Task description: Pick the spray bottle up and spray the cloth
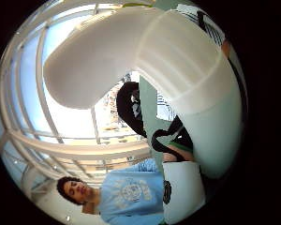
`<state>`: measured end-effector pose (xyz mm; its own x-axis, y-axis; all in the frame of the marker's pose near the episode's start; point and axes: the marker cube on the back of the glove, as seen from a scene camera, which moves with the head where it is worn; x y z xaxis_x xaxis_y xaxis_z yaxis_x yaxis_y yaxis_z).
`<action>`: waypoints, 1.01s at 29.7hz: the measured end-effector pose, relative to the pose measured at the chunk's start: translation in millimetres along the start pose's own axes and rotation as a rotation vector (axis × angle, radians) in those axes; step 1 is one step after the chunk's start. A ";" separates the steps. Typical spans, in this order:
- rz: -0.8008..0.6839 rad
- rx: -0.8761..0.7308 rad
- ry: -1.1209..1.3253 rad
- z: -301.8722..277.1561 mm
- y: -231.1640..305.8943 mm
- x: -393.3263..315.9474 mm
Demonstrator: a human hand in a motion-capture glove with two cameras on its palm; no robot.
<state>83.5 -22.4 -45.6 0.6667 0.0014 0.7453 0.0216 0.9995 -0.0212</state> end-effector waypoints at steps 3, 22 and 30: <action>-0.077 -0.001 -0.032 14.0 2.8 -18.7; -0.511 -0.068 -0.312 165.0 30.2 -139.0; -0.544 -0.087 -0.358 221.0 33.8 -152.7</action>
<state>-182.3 17.9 -12.8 0.2550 -0.4789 0.8400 0.3557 0.8543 0.3791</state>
